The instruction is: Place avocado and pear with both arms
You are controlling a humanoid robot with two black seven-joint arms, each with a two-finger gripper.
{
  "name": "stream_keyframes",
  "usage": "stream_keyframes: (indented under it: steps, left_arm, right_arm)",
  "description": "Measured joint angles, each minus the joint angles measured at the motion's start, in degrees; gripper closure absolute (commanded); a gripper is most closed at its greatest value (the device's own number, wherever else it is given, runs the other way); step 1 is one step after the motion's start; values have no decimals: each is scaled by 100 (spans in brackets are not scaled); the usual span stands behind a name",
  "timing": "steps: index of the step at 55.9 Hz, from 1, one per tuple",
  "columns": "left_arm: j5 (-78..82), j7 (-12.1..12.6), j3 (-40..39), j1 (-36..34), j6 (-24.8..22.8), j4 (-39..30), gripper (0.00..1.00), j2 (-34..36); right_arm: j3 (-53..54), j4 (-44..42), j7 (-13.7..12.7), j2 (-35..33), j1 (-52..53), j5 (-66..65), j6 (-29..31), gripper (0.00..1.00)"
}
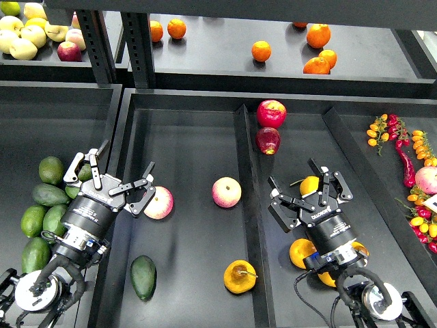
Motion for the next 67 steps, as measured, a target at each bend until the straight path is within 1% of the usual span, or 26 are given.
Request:
stream_keyframes:
  steps: [20,37,67]
  left_arm:
    - [6,9,-129,90,-66,0,0,0]
    - [-9,101,-100,156,-100,0,0,0]
    - [-21,102,-73,183,-115,0,0,0]
  right_arm:
    - [2,0,0,0,1,-3,5,1]
    - [19,0,0,0,1,-4,5,1]
    - [19,2,0,0,1,-4,5,1]
